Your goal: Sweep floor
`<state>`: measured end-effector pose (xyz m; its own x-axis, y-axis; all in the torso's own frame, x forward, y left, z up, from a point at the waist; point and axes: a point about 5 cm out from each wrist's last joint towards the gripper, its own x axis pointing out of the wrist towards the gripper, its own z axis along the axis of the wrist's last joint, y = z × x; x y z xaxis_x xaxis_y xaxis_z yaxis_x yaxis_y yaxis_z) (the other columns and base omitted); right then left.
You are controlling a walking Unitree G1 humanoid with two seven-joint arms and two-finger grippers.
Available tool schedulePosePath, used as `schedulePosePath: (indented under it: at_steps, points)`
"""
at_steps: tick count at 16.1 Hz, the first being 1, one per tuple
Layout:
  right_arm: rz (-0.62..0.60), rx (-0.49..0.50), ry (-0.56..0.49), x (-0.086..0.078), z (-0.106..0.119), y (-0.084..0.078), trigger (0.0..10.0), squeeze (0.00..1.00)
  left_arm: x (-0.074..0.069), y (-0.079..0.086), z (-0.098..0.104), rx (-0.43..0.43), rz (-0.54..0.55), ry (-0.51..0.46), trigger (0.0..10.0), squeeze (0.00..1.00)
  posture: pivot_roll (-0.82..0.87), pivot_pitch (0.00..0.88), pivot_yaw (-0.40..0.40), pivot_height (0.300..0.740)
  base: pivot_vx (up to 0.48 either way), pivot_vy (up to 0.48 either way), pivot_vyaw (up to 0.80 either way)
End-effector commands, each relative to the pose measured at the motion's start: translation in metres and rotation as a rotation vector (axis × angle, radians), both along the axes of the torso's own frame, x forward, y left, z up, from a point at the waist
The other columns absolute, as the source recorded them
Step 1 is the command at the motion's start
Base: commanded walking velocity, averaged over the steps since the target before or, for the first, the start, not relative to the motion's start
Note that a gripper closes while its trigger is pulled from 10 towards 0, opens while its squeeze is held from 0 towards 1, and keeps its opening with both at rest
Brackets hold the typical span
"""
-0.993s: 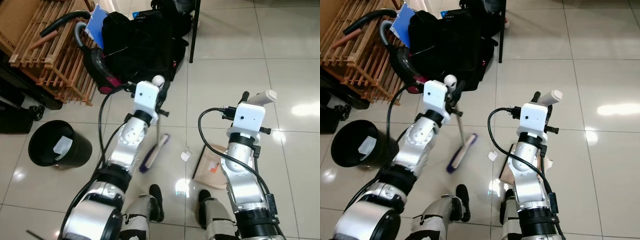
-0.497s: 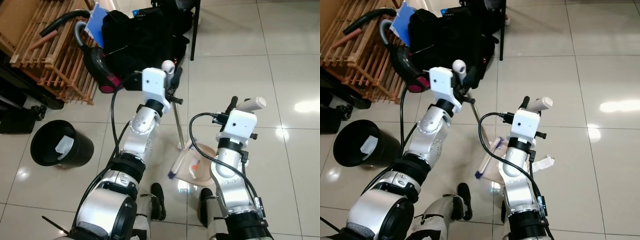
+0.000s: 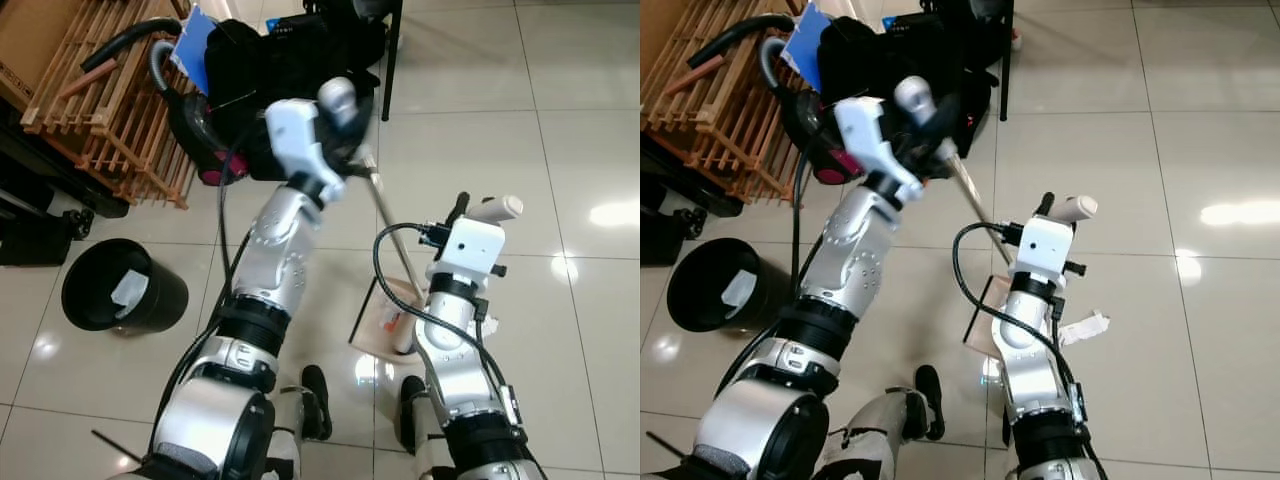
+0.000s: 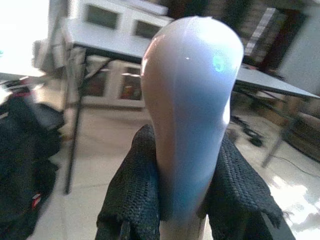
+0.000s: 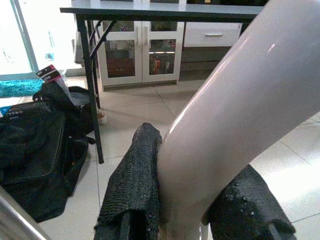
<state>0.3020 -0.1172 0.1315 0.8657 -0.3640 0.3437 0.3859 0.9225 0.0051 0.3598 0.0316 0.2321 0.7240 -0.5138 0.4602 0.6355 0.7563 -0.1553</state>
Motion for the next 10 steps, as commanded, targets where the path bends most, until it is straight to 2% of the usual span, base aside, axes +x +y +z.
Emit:
schedulePosePath:
  at_steps: [1, 5, 9, 10]
  points:
    - [0.016, 0.031, 0.017, -0.001, -0.006, 0.004, 10.0, 0.0, -0.014, -0.024, 0.009, -0.061, -0.099, -0.031, 10.0, 0.0, 0.08, 0.357, 0.159, 0.74, 0.0, 0.0, 0.0]
    - [0.019, 0.031, 0.016, 0.0, -0.007, 0.004, 10.0, 0.0, -0.015, -0.006, 0.021, 0.008, -0.121, -0.082, 10.0, 0.0, 0.08, 0.347, 0.16, 0.74, 0.0, 0.0, 0.0]
    - [0.024, 0.035, 0.014, 0.003, -0.008, 0.001, 10.0, 0.0, -0.011, 0.023, 0.052, 0.075, -0.112, -0.165, 10.0, 0.0, 0.09, 0.32, 0.153, 0.74, 0.0, 0.0, 0.0]
    - [0.027, 0.037, 0.012, 0.004, -0.008, 0.0, 10.0, 0.0, -0.01, 0.034, 0.064, 0.127, -0.108, -0.213, 10.0, 0.0, 0.09, 0.32, 0.15, 0.74, 0.0, 0.0, 0.0]
